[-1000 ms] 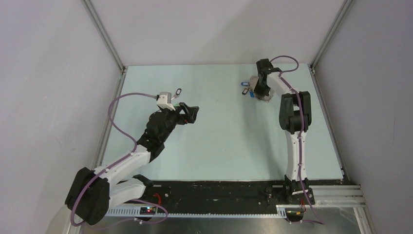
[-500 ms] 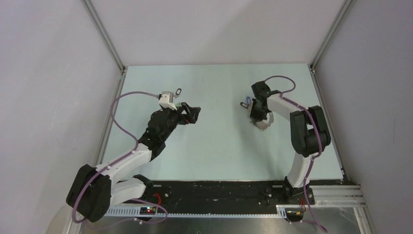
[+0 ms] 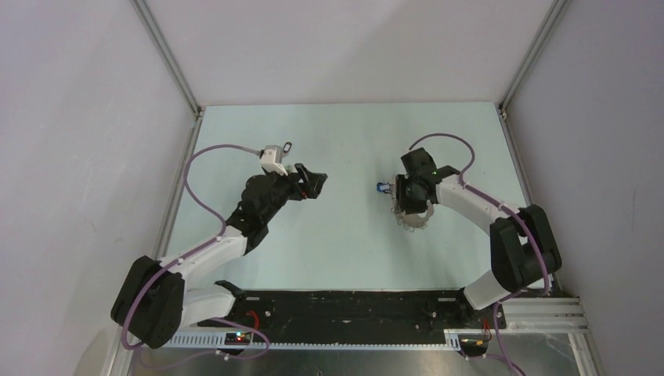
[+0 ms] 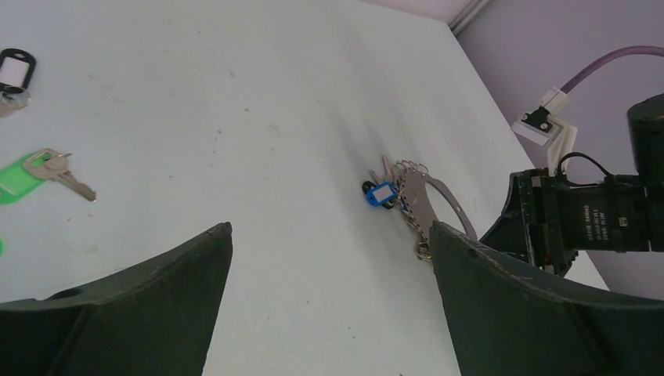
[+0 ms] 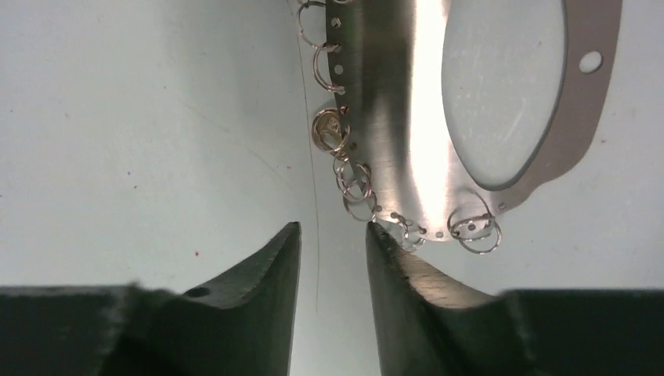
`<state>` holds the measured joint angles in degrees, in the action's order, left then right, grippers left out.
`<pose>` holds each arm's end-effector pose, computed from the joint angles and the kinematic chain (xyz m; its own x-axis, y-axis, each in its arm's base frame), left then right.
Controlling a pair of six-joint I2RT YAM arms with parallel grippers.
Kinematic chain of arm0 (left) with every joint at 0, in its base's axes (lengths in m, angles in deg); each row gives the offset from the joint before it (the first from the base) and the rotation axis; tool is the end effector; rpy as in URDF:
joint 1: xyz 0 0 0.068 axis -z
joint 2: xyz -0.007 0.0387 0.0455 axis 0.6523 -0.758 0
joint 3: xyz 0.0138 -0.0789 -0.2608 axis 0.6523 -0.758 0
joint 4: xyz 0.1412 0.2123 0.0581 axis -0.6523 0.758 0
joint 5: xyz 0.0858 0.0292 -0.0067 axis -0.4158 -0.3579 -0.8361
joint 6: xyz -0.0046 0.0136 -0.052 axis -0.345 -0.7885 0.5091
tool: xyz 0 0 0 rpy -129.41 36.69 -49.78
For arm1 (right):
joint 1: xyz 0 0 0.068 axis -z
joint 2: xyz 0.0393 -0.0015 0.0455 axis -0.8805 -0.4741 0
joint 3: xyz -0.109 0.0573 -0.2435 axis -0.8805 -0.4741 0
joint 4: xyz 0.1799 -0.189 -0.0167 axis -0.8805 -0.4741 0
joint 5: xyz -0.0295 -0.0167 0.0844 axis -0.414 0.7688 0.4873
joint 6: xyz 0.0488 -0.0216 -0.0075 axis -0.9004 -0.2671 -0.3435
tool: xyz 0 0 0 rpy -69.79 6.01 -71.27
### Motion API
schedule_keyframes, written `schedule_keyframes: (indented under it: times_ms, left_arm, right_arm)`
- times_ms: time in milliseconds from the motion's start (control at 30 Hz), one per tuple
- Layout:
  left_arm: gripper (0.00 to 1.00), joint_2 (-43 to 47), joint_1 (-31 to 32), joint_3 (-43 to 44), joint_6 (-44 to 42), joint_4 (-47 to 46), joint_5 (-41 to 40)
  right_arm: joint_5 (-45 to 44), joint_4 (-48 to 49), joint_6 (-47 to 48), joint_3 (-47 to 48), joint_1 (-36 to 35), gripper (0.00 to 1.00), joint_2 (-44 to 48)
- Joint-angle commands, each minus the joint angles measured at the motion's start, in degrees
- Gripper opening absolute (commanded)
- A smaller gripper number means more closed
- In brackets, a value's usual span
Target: Remove the keys from the keyring
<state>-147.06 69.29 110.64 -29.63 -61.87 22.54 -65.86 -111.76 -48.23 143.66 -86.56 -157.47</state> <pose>0.2222 -0.1213 0.2408 -0.3486 -0.3820 -0.8559 0.3623 0.7873 -0.4989 0.2794 0.1301 0.2021 -0.9226 0.0097 -0.3856 -0.0663 0.9808 0.1834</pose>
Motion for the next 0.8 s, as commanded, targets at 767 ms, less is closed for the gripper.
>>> schedule_keyframes:
  times_ms: [767]
  left_arm:
    - [0.98,-3.6,0.2,3.6,1.1,-4.2,5.8]
  right_arm:
    - [-12.4,6.5,6.4,10.3,-0.2,0.55,-9.3]
